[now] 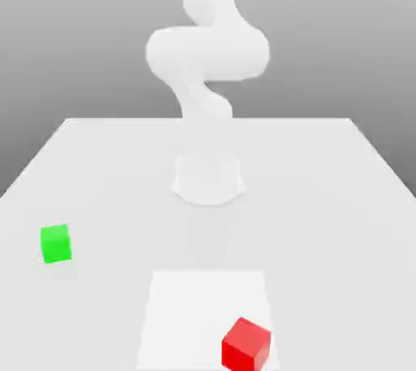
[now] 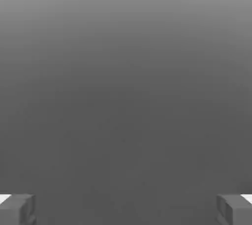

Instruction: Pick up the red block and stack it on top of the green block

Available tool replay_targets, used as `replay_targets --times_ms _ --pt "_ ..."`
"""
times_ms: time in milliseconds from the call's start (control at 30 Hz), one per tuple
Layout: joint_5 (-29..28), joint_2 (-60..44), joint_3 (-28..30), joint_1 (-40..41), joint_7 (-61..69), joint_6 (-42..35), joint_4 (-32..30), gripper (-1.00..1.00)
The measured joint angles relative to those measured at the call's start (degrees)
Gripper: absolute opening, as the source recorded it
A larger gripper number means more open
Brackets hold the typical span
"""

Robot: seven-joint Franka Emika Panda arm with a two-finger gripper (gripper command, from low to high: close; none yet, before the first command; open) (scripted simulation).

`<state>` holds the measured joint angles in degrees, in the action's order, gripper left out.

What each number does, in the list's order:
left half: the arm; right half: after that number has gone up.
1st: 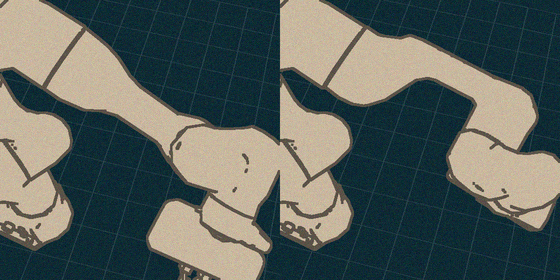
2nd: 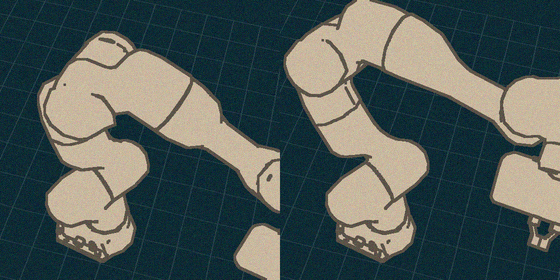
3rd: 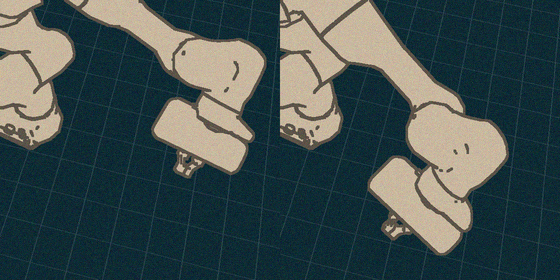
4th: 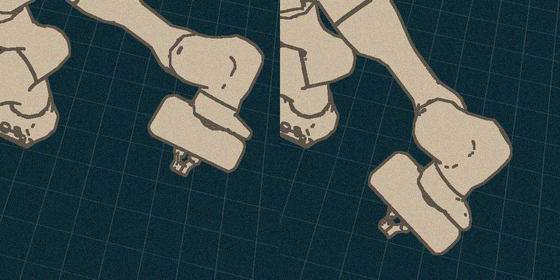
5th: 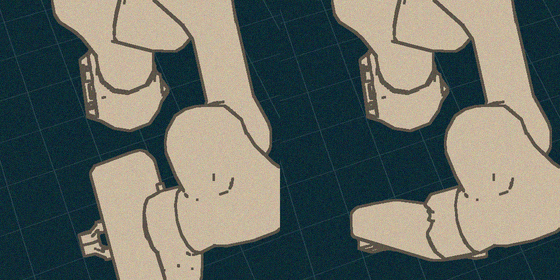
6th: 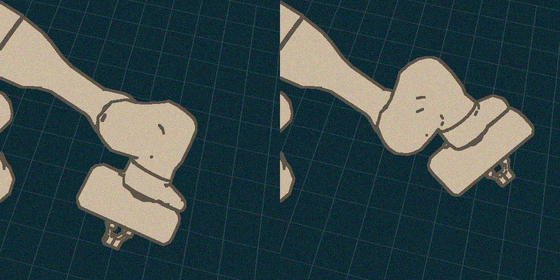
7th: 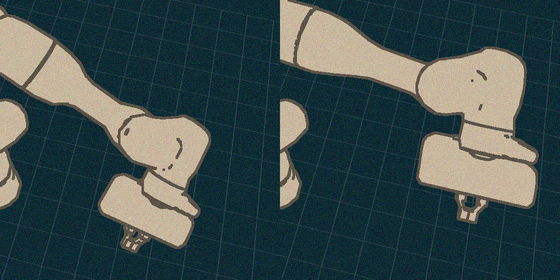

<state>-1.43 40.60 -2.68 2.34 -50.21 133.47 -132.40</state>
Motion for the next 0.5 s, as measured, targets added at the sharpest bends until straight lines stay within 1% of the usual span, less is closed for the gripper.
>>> replay_targets --times_ms 267,500 --pt "-5.53 -17.07 -7.44 6.17 -14.84 5.43 -2.0 0.0" --pt "-10.18 -31.74 -10.83 8.62 -27.48 10.02 -3.69 0.0"
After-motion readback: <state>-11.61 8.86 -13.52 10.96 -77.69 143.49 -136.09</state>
